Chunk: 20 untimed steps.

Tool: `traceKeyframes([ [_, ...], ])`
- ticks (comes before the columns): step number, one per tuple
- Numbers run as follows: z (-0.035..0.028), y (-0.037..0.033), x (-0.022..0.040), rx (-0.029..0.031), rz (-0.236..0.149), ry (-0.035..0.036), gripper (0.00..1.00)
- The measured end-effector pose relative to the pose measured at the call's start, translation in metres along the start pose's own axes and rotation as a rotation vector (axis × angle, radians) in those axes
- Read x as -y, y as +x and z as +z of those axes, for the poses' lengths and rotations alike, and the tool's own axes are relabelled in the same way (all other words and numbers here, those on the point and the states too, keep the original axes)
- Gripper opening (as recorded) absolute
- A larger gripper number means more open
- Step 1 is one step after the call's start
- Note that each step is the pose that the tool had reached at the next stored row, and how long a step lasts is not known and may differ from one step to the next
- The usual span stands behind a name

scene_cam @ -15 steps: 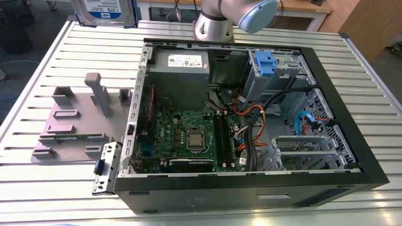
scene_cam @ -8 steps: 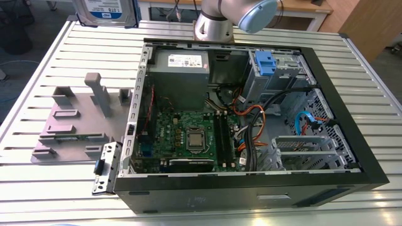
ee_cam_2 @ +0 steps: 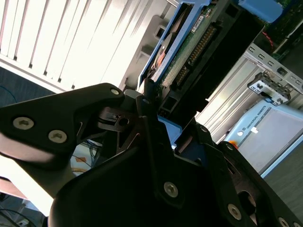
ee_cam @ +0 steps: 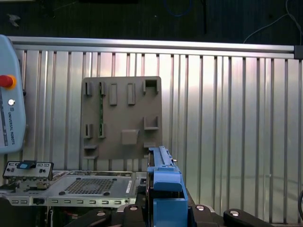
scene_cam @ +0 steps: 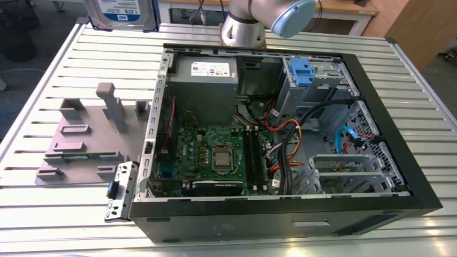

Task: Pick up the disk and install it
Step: 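Pick up the disk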

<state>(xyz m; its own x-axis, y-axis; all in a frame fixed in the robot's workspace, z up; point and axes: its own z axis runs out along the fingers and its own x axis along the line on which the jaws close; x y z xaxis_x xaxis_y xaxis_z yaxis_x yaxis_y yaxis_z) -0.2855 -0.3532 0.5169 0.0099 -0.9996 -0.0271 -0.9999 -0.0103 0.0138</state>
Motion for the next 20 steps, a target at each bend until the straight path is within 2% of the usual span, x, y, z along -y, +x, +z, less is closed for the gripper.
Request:
traceKeyframes([
  [20,0.0,0.0001,0.0052,0.0,0.0,0.0,0.36],
])
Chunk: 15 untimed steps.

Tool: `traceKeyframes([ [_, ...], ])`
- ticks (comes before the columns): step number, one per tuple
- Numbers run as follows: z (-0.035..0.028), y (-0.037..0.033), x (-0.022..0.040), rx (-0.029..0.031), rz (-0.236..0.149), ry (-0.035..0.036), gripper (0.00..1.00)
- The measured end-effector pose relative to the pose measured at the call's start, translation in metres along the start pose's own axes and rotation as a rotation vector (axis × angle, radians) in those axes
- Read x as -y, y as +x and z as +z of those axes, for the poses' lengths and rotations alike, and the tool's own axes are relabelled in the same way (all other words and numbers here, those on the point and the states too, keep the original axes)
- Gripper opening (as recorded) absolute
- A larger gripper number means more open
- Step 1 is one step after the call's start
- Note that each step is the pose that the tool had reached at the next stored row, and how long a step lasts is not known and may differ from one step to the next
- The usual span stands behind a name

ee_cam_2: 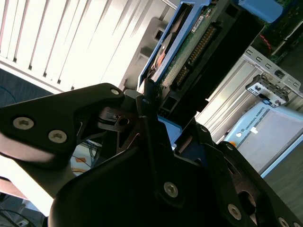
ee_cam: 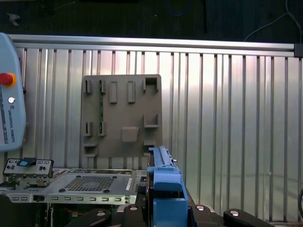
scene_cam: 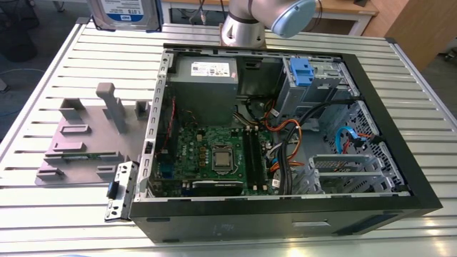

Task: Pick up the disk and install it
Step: 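Pick up the disk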

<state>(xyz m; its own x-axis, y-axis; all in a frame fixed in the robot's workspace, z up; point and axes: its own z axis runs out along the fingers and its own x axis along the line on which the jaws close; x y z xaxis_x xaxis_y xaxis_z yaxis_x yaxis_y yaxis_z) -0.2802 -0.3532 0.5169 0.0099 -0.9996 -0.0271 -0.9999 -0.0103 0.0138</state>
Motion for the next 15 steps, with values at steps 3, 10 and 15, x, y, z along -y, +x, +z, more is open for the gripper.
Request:
traceKeyframes([
  [3,0.0,0.0,0.0009,-0.0001,0.0,0.0,0.36],
  [10,0.0,0.0001,0.0029,0.0,0.0,0.0,0.36],
  [15,0.0,0.0001,0.0044,0.0,0.0,0.0,0.36],
])
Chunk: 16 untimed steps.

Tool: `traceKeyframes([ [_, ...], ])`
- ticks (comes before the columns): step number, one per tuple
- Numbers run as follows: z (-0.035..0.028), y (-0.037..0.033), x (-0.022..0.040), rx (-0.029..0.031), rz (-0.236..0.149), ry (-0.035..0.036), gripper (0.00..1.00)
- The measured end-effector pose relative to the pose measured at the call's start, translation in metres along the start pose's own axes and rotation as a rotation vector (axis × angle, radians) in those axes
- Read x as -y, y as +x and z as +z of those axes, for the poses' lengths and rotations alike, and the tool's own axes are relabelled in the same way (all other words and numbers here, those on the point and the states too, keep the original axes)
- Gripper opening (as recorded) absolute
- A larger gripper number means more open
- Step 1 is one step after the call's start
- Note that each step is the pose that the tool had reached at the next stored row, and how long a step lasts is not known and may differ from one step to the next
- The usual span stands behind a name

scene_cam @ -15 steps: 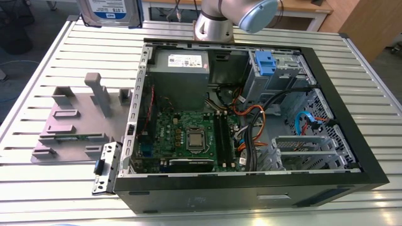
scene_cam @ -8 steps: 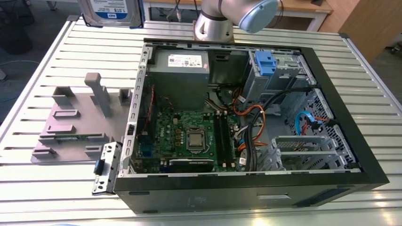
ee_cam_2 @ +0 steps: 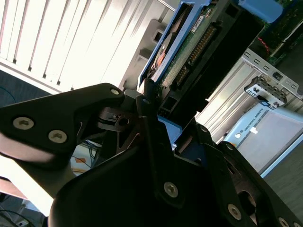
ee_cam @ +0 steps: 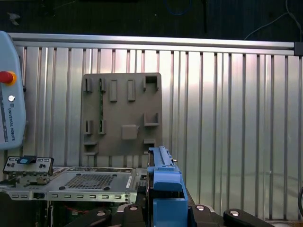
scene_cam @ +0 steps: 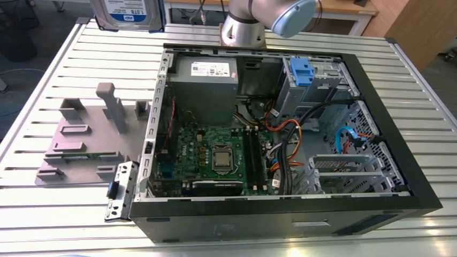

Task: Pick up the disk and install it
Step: 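Pick up the disk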

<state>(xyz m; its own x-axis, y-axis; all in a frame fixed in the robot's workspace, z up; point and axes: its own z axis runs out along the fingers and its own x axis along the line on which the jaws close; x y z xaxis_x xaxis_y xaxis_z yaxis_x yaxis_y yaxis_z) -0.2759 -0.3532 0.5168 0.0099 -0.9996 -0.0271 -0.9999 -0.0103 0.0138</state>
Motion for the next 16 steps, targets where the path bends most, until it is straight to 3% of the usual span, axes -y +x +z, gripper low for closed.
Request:
traceKeyframes([
  [16,0.0,0.0,0.0044,0.0,0.0,0.0,0.36],
])
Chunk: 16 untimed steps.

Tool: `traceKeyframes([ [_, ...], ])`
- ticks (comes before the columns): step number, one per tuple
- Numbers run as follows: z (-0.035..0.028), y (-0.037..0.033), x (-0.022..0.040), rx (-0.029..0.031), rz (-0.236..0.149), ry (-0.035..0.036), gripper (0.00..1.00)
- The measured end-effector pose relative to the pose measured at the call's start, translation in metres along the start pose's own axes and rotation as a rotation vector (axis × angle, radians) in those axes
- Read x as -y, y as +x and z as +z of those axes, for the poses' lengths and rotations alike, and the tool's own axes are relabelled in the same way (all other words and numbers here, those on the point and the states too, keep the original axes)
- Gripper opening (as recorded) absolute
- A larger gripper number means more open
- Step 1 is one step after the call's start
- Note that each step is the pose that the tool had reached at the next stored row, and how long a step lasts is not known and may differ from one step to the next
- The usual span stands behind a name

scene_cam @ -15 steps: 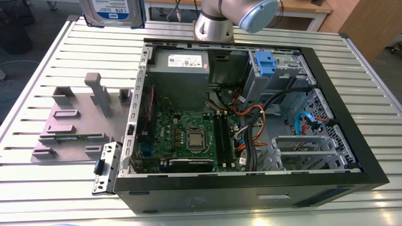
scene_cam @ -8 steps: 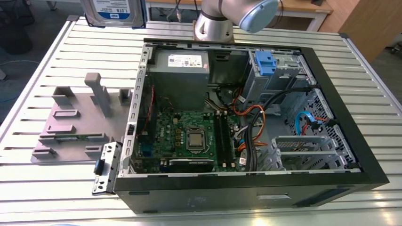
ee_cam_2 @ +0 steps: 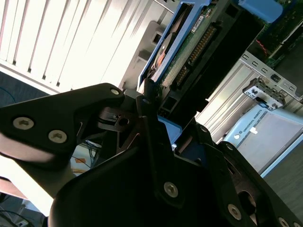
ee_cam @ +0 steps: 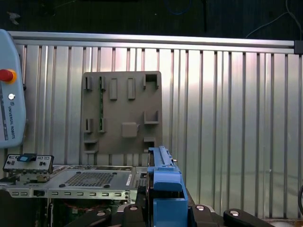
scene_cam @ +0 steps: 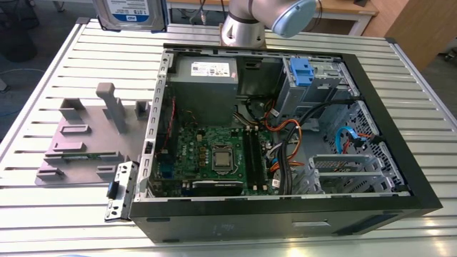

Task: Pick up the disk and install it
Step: 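Pick up the disk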

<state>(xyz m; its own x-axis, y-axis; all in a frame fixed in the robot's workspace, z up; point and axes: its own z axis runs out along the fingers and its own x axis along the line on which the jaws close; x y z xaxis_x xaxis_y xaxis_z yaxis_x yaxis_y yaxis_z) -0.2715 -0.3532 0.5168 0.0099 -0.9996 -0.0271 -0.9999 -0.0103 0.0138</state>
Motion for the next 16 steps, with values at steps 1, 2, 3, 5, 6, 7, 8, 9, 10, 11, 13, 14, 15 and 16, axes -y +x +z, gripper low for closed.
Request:
traceKeyframes([
  [1,0.0,0.0,0.0003,-0.0001,0.0,-0.0001,0.36],
  [2,0.0,0.0,0.0005,0.0,0.0,0.0,0.36],
  [3,0.0,0.0,0.0008,0.0,0.0,0.0,0.36],
  [5,0.0,0.0,0.0013,0.0001,0.0,0.0001,0.36],
  [6,0.0,0.0,0.0016,0.0,0.0,0.0,0.36],
  [7,0.0,0.0,0.0019,0.0,0.0,0.0,0.36],
  [8,0.0,0.0,0.0022,0.0,0.0,0.0,0.36],
  [9,0.0,0.0,0.0025,0.0,0.0,0.0001,0.36],
  [10,0.0,0.0,0.0028,0.0,0.0,0.0,0.36],
  [11,0.0,0.0,0.0031,0.0,0.0,0.0,0.36],
  [13,0.0,0.0001,0.0036,0.0,0.0,0.0,0.36],
  [14,0.0,0.0001,0.0039,0.0,0.0,0.0,0.36],
  [15,0.0,0.0,0.0042,0.0,0.0,-0.0001,0.36],
  [16,0.0,0.0,0.0045,0.0,0.0,0.0,0.36],
])
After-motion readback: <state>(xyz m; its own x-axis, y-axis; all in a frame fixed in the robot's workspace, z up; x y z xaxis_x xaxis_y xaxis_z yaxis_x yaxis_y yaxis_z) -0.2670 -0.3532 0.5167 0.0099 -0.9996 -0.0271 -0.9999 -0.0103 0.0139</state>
